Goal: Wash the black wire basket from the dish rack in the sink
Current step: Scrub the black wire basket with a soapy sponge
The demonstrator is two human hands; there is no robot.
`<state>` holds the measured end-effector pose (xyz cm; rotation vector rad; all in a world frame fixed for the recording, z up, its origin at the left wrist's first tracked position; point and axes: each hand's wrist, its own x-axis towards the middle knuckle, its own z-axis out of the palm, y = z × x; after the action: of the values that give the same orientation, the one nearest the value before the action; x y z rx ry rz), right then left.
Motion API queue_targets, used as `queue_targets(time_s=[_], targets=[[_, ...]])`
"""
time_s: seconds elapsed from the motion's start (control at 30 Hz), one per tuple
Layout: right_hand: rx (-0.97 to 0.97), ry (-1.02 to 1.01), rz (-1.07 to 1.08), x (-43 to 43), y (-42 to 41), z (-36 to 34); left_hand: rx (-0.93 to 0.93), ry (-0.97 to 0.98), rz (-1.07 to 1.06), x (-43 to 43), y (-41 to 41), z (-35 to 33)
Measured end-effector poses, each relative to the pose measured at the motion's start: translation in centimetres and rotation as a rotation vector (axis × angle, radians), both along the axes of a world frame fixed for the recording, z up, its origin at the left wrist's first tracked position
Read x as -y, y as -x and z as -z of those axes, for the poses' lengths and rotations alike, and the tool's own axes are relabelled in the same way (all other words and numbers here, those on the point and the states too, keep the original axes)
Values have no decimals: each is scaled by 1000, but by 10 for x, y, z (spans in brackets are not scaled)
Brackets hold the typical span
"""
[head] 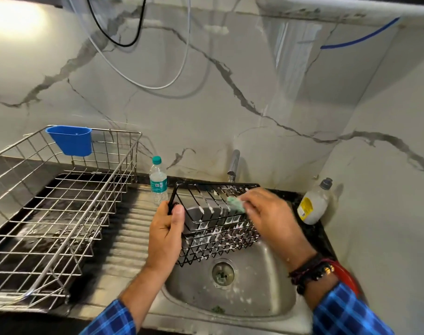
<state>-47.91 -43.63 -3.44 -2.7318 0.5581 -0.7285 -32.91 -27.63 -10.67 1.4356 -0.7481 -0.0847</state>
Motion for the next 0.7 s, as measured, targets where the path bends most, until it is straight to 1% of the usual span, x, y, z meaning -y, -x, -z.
queue_targets(time_s=[0.1,0.17,0.27,0.33,0.37,0.43,0.5,0.53,0.6,0.7], targets=[[-14,-54,207,25,-4,5,53,-11,72,2,-5,3],[15,-105,257,22,-7,4,61,-13,89,5,-5,3],[119,-115,133,-16,-19,-14,84,-47,94,11,-1,-1],[215,-30,-28,-46,-32,-26,153,-81,76,16,1,-6],[212,53,-98,-56,-38,-29,197,-94,69,20,2,-9],[110,179,-197,-61,-44,-28,281,-136,52,25,0,-11],[16,213,-206,-51,-39,-24,326,-175,38,26,-5,-9],[4,202,-181,-43,-35,-20,321,-192,30,24,-6,-7],[28,160,-109,-27,-23,-15,267,-211,16,20,-5,-10],[76,105,-30,-8,-19,1,300,-237,-10,19,0,-7]])
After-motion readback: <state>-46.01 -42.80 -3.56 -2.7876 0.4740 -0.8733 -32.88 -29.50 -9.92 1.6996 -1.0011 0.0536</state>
